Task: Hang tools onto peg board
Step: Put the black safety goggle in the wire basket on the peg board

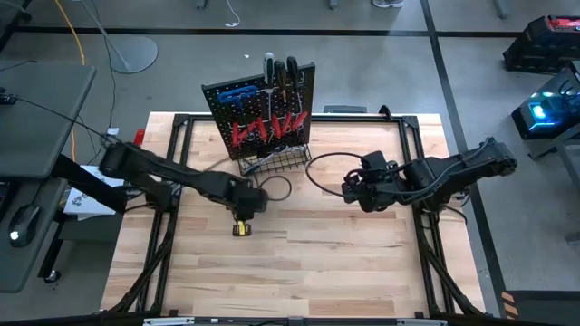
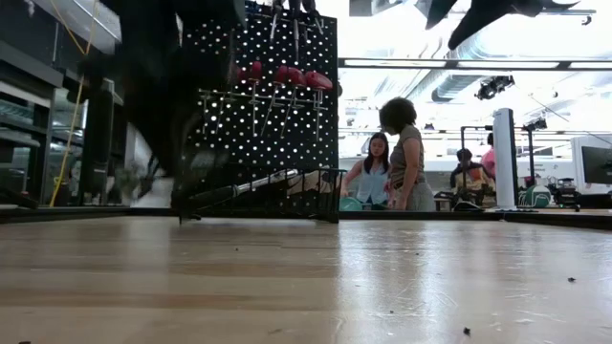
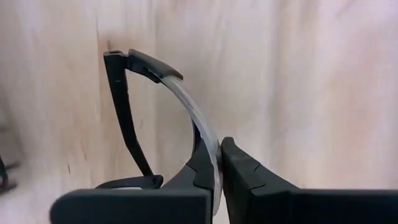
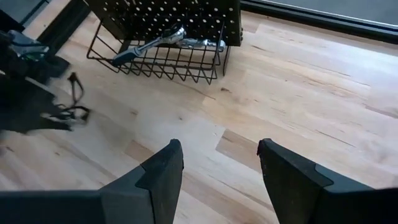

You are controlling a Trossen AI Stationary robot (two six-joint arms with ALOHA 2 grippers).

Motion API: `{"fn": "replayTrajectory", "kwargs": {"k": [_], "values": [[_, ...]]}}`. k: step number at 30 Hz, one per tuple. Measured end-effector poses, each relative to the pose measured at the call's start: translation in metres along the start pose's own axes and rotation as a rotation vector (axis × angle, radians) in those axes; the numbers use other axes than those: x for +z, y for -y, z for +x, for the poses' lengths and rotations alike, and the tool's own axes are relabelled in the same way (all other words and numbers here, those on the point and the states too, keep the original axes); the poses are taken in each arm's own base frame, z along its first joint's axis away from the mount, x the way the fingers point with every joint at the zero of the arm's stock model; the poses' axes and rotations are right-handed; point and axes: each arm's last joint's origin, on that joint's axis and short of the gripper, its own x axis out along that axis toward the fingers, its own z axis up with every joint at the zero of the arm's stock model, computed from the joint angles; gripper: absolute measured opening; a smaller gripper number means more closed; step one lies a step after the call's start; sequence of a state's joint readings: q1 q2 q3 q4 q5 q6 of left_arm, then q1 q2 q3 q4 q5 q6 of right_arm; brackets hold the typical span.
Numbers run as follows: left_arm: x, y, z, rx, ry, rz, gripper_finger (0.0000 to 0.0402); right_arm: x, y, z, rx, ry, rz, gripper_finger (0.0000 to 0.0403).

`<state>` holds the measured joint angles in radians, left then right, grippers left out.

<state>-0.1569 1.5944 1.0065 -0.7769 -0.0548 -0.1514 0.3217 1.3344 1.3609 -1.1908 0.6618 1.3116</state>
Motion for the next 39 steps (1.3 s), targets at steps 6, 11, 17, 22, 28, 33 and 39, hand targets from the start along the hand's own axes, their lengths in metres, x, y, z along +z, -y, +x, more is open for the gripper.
{"fn": "replayTrajectory", "kwargs": {"k": [6, 11, 17, 22, 28, 33, 39], "values": [[0.009, 0.000, -0.079, -0.134, 0.547, -0.163, 0.0003, -0.005, 0.009, -0.010, -0.032, 0.009, 0.015, 0.0200], [0.004, -0.012, -0.110, -0.157, 1.143, -0.569, 0.0002, -0.004, 0.018, -0.018, -0.040, 0.043, 0.036, 0.0200], [-0.012, -0.020, -0.078, -0.332, 1.644, -1.006, 0.0001, 0.000, 0.022, -0.023, -0.029, 0.069, 0.046, 0.0200], [-0.015, -0.013, -0.055, -0.336, 1.774, -1.227, 0.0001, 0.000, 0.023, -0.023, -0.031, 0.072, 0.040, 0.0200], [-0.011, -0.014, -0.036, -0.110, 1.804, -1.522, 0.0001, 0.000, 0.023, -0.023, -0.029, 0.069, 0.039, 0.0200], [-0.014, -0.018, -0.022, -0.054, 1.860, -1.794, 0.0001, 0.000, 0.023, -0.023, -0.029, 0.067, 0.041, 0.0200], [-0.016, -0.015, -0.007, -0.078, 1.947, -2.022, 0.0000, 0.000, 0.023, -0.023, -0.029, 0.067, 0.039, 0.0200]]}}
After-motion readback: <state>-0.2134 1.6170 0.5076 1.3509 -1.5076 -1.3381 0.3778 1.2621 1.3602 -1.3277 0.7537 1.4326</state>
